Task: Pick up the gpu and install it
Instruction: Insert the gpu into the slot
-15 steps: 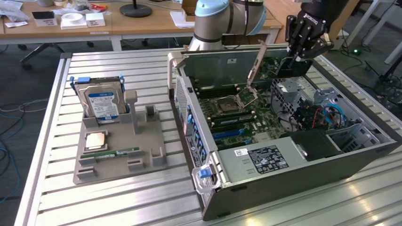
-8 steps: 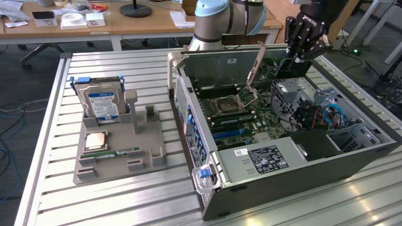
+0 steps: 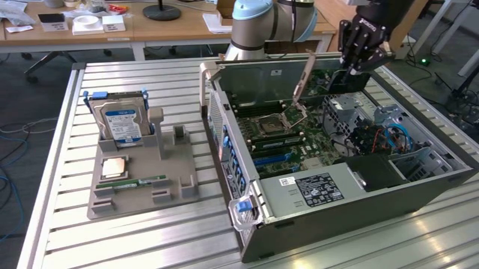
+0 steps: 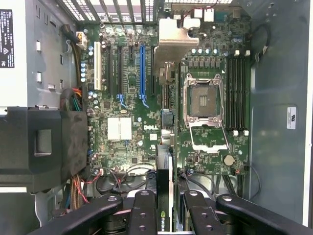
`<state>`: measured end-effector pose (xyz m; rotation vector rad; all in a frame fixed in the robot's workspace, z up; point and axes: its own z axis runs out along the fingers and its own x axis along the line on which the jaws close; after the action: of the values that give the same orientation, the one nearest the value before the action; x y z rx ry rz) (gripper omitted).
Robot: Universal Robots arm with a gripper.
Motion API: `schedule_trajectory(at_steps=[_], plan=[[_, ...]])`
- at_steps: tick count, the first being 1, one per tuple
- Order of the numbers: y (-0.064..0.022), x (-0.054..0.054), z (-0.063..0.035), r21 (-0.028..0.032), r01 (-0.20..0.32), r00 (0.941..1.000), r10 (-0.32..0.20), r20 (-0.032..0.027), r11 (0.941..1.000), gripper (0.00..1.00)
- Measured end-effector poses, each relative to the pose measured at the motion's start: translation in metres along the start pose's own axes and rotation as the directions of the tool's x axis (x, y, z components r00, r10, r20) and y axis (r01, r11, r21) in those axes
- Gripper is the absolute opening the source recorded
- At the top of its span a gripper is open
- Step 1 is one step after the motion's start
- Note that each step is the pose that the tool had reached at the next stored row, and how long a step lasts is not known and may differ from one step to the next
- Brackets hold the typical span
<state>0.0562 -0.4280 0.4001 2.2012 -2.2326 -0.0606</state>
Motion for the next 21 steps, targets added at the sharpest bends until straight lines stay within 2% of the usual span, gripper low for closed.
schedule_trajectory(at_steps=[5,21], plan=[[0.0035,0.0000,0.0003,0.0006,0.000,1.0000,0.000,-0.0001,1.0000,0.26],[0.0044,0.0001,0.0041,0.0011,0.000,1.0000,0.000,-0.0001,1.0000,0.26]])
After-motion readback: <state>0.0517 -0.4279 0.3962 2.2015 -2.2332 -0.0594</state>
